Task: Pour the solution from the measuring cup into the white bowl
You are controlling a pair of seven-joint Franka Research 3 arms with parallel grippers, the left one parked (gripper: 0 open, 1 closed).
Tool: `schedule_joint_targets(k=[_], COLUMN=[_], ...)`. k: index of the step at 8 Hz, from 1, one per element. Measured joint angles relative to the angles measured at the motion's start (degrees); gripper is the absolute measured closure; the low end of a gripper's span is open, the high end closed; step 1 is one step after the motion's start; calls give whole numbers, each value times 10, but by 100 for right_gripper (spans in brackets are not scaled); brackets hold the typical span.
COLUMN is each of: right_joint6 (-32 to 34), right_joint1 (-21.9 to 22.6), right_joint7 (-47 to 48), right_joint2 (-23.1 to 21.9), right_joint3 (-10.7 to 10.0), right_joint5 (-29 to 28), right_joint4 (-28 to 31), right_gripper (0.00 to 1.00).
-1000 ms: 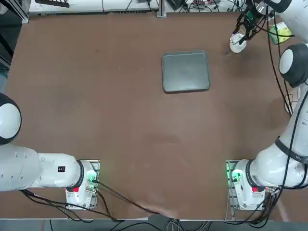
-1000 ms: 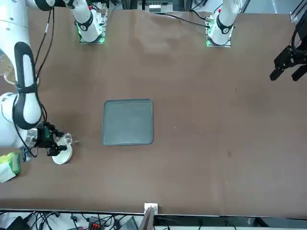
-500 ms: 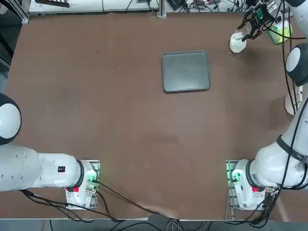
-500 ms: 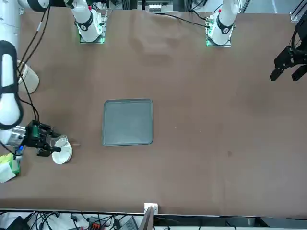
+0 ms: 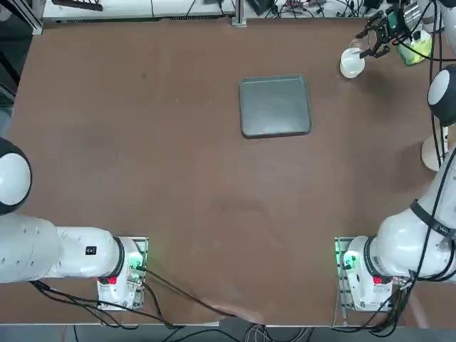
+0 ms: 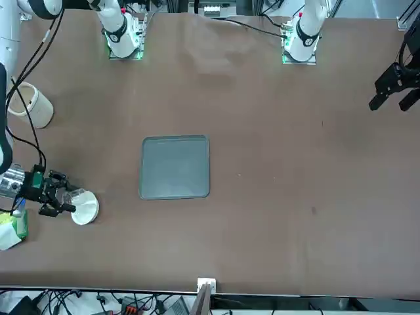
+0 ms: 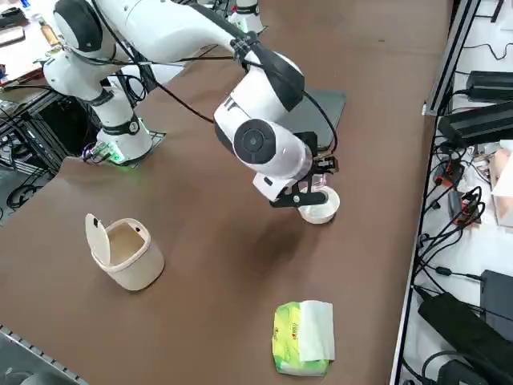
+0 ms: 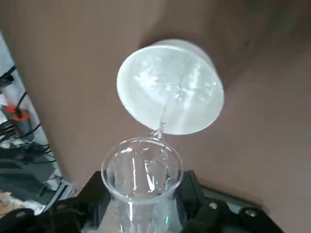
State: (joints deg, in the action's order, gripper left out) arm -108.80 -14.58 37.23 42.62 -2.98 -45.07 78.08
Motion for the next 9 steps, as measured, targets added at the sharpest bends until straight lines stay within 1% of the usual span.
schedule_joint_targets(k=[2,6,8,9], right_joint6=[0,16,19,19], right_joint1=[-2,-22,-25,-23], right_joint7=[0,-10,-16,-16], right_joint2=[0,2,7,7], right_joint3=[0,0,0,0], right_joint5=[-23,-77,-86,-70], right_joint4=[0,1,1,1], right_gripper=[26,26,26,26])
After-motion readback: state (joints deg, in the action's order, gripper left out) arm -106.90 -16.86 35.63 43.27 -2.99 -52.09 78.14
